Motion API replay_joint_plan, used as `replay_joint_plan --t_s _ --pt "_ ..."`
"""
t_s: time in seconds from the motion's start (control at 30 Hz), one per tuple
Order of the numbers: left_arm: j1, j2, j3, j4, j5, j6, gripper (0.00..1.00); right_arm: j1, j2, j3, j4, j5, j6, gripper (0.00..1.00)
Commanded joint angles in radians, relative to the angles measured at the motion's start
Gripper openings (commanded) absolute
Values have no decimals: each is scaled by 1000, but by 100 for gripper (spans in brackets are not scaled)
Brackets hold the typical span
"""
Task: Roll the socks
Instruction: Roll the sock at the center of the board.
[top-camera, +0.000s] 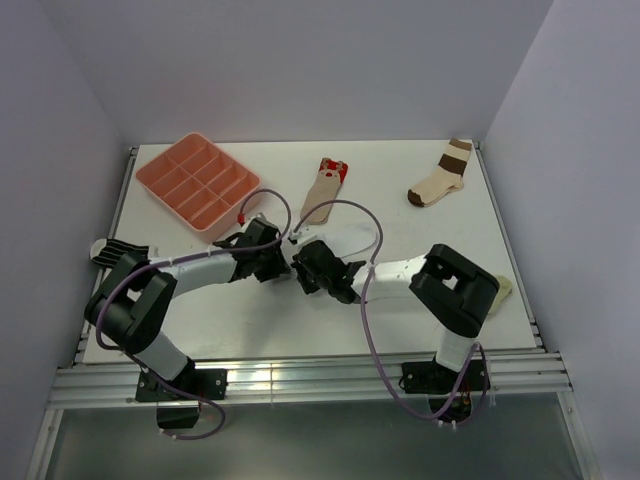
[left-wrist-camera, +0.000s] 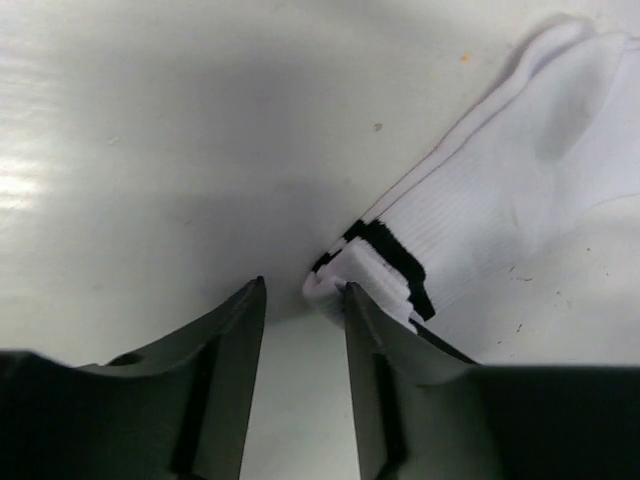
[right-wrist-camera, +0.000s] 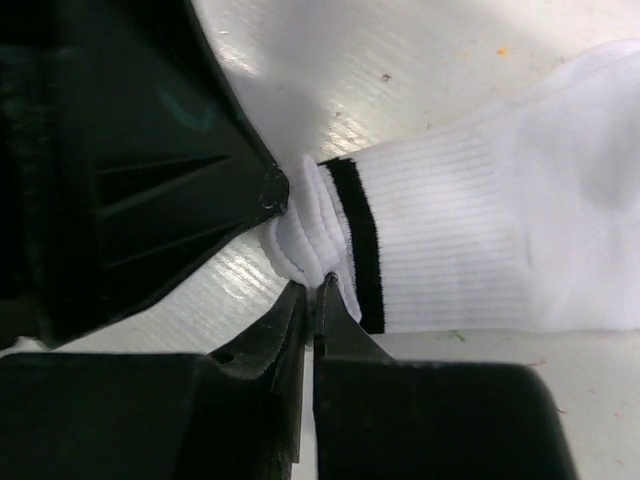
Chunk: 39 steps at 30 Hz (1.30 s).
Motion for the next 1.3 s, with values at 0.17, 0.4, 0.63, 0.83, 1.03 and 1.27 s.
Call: replay_joint_plan --t_s 0.17,0.4,0.63,0.83,1.03,1.27 --pt "12 -203 -119 -133 -128 -102 58 -115 27 -77 -78 -504 185 0" --pt "12 -322 -211 -68 -85 -156 64 -257 113 -84 37 -823 352 0" --pt "11 -330 -265 50 -8 -196 66 -322 196 -55 63 -948 431 0" --pt "9 -284 -268 124 9 -198 65 -328 222 -20 14 -951 419 0" --pt "11 -202 -254 137 15 -199 60 -337 243 -12 22 -957 441 0" --pt "9 -100 -226 115 27 -193 46 -339 225 0 -10 -925 422 2"
